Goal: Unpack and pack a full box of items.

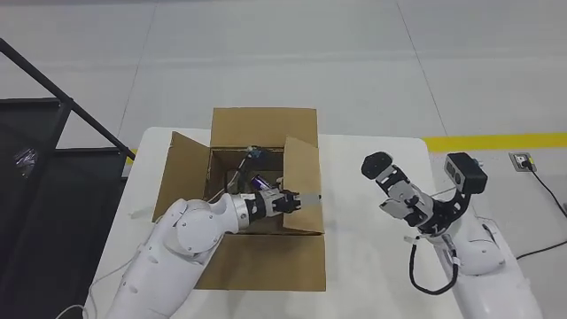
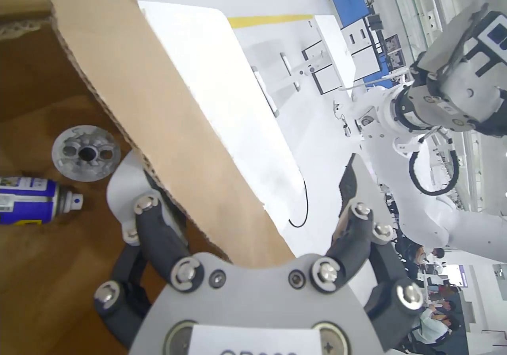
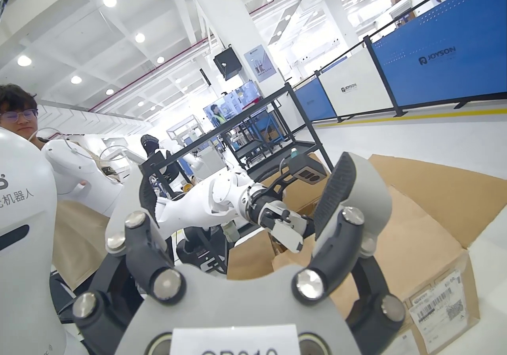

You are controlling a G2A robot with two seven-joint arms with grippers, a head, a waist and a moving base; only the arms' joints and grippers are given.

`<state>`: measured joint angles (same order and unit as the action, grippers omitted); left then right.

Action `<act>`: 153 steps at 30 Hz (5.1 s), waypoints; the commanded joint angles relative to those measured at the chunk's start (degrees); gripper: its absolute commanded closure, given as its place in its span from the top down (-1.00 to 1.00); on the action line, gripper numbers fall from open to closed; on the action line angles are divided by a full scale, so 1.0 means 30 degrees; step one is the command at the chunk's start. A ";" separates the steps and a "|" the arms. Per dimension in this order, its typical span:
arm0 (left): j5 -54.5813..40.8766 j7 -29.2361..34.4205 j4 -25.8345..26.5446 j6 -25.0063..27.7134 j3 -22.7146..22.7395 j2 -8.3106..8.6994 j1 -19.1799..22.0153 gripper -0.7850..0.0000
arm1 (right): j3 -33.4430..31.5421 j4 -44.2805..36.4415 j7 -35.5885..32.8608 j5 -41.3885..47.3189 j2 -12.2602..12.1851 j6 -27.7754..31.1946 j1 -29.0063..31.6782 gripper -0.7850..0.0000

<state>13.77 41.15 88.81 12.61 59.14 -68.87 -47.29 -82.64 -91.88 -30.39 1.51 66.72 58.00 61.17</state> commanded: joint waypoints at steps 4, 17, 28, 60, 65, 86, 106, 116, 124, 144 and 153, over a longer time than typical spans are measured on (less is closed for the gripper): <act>0.0318 -0.0546 -0.0271 -0.0182 -0.1355 -0.0395 0.0857 1.00 | -0.1556 -0.0822 0.1471 -0.0226 -0.0129 0.0000 0.1430 1.00; 0.0308 -0.2466 -0.4218 -0.0170 -0.5917 -0.2387 0.4519 1.00 | -0.4032 -0.2029 0.3168 -0.0425 -0.0372 0.0000 0.4689 1.00; -0.0306 -0.3058 -0.7088 -0.0064 -0.7671 -0.3849 0.6099 1.00 | -0.4739 -0.2034 0.3408 -0.0171 -0.0527 0.0000 0.5401 1.00; -0.0408 -0.1081 0.7977 0.1874 1.1073 0.0147 -0.7027 1.00 | 0.2618 -0.2657 -0.1699 -0.7317 -0.0168 -0.6988 -0.2873 1.00; -0.1771 -0.1596 0.8653 0.3070 1.4897 0.0412 -0.9977 1.00 | 0.7204 0.0250 -0.4192 -0.9996 0.0571 -0.9649 -0.7398 1.00; -0.4736 -0.2015 0.6985 0.5121 1.8731 0.0577 -1.3727 1.00 | 1.3570 0.6035 -0.7722 -1.0284 0.2591 -1.2616 -1.2823 1.00; -0.5935 -0.2079 0.6961 0.4375 1.8859 0.0710 -1.3710 1.00 | 2.0017 1.5569 -0.8874 -1.3474 0.7190 -1.4424 -1.7277 1.00; -0.5935 -0.2079 0.6961 0.4375 1.8859 0.0710 -1.3710 1.00 | 2.1206 1.8985 -0.8887 -1.4511 0.9269 -1.5607 -1.7924 1.00; -0.5935 -0.2079 0.6961 0.4375 1.8859 0.0710 -1.3710 1.00 | 2.1536 2.1489 -0.8698 -1.4907 1.0606 -1.5630 -1.8152 1.00; -0.5935 -0.2079 0.6961 0.4375 1.8859 0.0710 -1.3710 1.00 | 2.1245 2.5184 -0.6874 -1.5664 1.2467 -1.5726 -1.8459 -0.19; -0.5935 -0.2079 0.6961 0.4375 1.8859 0.0710 -1.3710 1.00 | 2.0797 2.5541 -0.6342 -1.5503 1.2682 -1.4616 -1.8697 -1.00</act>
<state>-4.04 34.92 109.70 25.73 115.72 -66.74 -88.42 -20.12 -14.97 -49.47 -44.95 104.72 13.88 5.10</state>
